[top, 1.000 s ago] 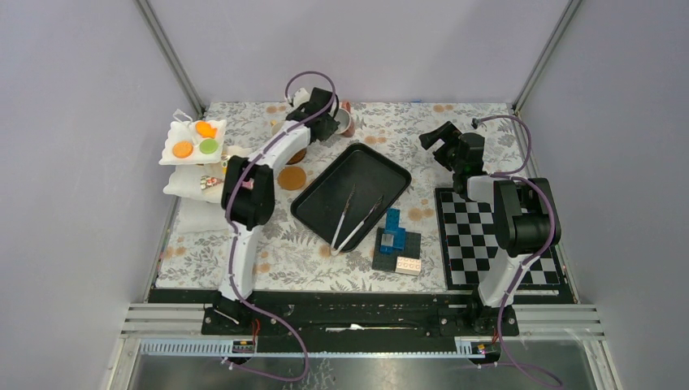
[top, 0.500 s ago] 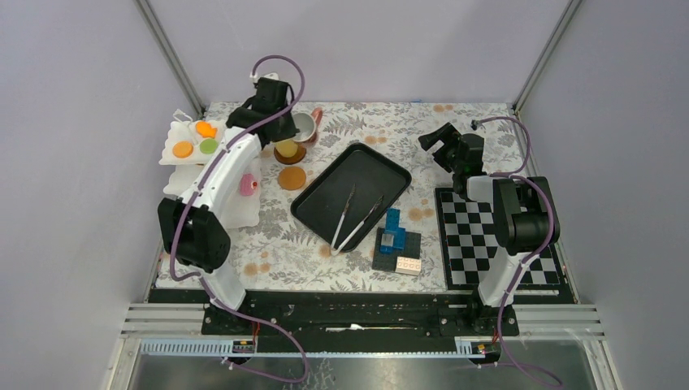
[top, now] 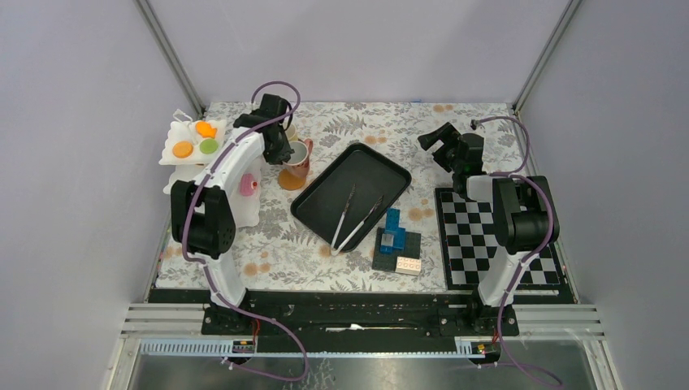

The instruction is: Serve the afternoon tea

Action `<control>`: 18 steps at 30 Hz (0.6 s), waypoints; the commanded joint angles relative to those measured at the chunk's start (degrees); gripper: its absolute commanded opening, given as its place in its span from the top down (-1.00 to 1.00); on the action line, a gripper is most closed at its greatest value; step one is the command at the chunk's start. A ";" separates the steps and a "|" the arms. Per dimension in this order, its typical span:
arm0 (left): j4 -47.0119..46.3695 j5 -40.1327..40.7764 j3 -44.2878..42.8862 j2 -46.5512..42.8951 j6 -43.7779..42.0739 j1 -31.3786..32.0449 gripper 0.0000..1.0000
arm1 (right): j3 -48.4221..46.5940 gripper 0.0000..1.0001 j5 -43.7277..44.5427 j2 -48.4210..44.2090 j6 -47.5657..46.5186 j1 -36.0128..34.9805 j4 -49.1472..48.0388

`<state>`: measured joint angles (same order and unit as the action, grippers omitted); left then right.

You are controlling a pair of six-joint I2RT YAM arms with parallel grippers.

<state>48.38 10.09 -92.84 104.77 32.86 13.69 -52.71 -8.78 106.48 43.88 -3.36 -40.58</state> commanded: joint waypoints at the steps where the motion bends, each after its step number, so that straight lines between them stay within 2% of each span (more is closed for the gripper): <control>1: -4.86 1.71 0.80 -0.15 0.83 -0.16 1.00 | -2.27 -0.97 -1.31 0.58 0.42 0.28 -1.35; 18: -6.63 9.03 2.16 2.61 -0.42 -0.25 1.00 | -2.31 -0.97 -1.46 0.66 0.21 0.28 -1.27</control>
<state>45.45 16.16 -90.08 108.14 32.82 13.76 -52.90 -9.19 106.94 43.94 -3.36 -40.58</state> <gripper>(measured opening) 0.111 0.988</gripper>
